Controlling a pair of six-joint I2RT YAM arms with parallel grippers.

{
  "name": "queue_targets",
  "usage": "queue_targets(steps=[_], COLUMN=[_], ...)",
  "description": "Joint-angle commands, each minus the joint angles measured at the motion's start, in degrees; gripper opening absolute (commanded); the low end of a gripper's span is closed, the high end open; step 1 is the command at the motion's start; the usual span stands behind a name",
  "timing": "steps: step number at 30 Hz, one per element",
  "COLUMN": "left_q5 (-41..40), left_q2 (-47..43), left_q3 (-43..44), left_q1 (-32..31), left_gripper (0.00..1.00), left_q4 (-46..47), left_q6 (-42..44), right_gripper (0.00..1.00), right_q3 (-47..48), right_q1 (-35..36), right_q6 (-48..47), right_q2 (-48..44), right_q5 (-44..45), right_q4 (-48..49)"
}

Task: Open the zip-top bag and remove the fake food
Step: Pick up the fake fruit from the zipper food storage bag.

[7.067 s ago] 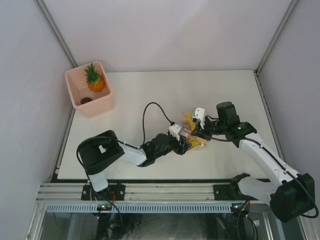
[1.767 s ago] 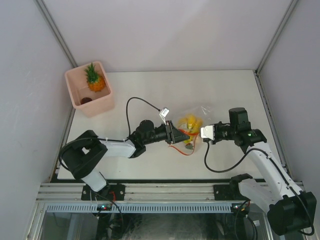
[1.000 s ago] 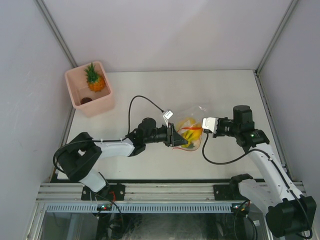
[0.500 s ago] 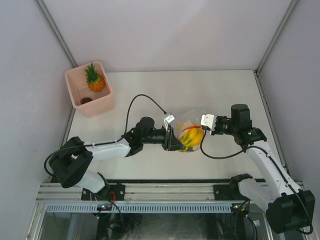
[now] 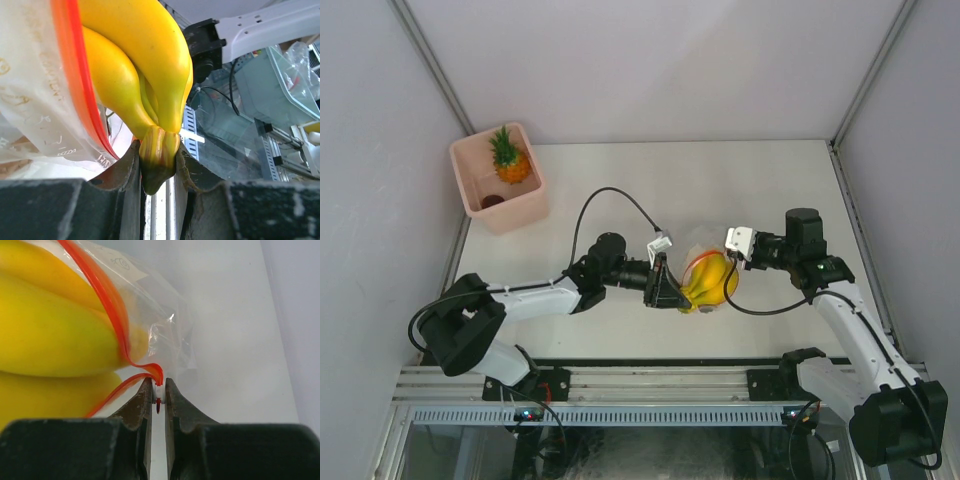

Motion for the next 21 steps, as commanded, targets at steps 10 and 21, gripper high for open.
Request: queue_targets(steps=[10, 21], left_q5=[8.1, 9.0], left_q2=[-1.4, 4.2], left_q3=[-1.6, -3.2], left_q1=[0.5, 0.8], left_gripper=[0.0, 0.0], left_q4=[23.5, 46.3], left_q6=[1.7, -4.9], right_gripper=[0.0, 0.0], right_q3=[-0.2, -0.2], right_q1=[-1.9, -4.9], right_q6=[3.6, 7.5], right_q2=[0.3, 1.4], right_q5=[-8.5, -14.3], right_q4=[2.6, 4.0])
